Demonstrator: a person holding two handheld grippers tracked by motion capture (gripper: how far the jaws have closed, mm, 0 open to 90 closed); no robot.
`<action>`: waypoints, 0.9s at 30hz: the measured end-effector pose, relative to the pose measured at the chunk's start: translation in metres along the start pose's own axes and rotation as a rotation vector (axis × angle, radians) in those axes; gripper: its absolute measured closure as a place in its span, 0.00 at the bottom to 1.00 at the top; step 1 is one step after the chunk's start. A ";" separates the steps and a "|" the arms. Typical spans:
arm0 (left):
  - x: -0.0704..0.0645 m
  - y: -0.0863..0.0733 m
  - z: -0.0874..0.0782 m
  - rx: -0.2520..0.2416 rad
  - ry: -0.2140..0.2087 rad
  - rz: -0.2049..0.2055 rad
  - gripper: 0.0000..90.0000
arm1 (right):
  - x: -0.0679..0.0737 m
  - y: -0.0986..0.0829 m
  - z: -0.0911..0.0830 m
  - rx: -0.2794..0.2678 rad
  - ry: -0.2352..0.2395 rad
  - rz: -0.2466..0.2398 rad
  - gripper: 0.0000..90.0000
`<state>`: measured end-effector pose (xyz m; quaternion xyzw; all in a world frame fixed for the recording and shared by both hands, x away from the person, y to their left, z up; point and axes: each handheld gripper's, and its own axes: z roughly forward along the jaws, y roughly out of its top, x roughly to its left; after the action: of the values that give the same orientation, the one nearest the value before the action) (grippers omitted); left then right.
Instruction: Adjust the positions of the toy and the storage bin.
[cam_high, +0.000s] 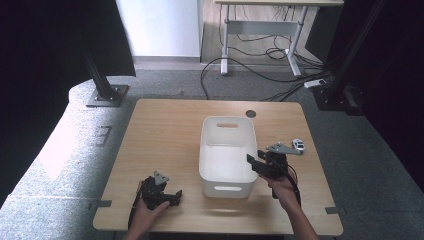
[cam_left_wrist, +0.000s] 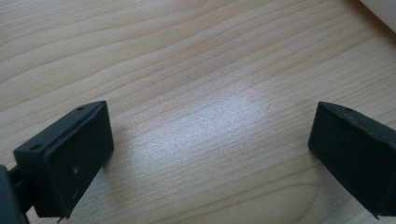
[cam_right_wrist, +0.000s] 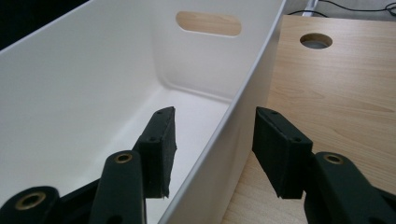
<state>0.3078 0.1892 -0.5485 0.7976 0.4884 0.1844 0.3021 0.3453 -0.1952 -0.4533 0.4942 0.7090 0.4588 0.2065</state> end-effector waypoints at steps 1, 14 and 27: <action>0.000 0.000 0.000 0.000 0.000 0.000 0.00 | 0.000 0.000 -0.001 -0.007 0.002 0.004 0.52; 0.000 0.000 0.000 0.000 -0.004 0.003 0.00 | -0.016 -0.001 -0.034 -0.088 0.013 -0.010 0.40; 0.001 0.001 0.001 0.003 -0.007 0.011 0.00 | -0.026 -0.013 -0.055 -0.139 0.030 -0.002 0.36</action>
<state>0.3096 0.1891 -0.5484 0.8013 0.4832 0.1826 0.3019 0.3083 -0.2441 -0.4412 0.4710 0.6788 0.5143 0.2300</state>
